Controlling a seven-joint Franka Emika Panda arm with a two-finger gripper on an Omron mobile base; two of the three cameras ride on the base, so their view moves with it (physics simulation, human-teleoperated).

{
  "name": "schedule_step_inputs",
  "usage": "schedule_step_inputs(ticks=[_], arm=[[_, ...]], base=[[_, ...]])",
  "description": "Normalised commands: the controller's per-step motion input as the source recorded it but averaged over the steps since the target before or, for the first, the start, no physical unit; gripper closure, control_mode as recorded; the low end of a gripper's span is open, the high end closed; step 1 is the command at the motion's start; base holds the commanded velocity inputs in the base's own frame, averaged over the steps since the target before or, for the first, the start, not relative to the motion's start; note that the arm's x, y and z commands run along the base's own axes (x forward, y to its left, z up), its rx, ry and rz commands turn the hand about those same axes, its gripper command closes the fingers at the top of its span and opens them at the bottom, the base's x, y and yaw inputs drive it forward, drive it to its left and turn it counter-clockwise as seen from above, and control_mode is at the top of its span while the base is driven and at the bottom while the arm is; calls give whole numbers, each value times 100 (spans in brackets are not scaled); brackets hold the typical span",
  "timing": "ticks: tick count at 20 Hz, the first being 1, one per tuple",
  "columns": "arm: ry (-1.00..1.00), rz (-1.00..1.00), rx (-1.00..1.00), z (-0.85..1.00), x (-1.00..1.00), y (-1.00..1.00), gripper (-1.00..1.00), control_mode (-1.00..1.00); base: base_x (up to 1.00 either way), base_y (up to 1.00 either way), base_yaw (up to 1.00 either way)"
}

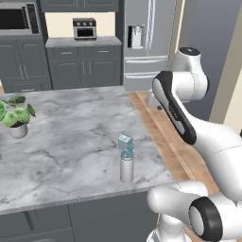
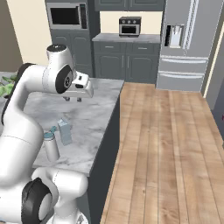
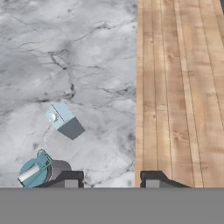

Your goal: Pick the milk, water bottle from the counter and place them in the open cabinet.

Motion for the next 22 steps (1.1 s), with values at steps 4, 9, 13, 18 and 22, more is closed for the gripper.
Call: schedule_step_inputs(ticks=[4,9,13,18,22], arm=[[0,0,0,-10,0,0,-100,-100],[0,1,0,-26,-3,0,-100,-100],[6,8,0,-40,-29,0,-100,-100],[3,22,0,-37,-40,1,-100,-100],[0,32,0,-31,-25,3,-100,-100]], base=[[0,0,0],[0,0,0],[0,0,0],[0,0,0],[0,0,0]])
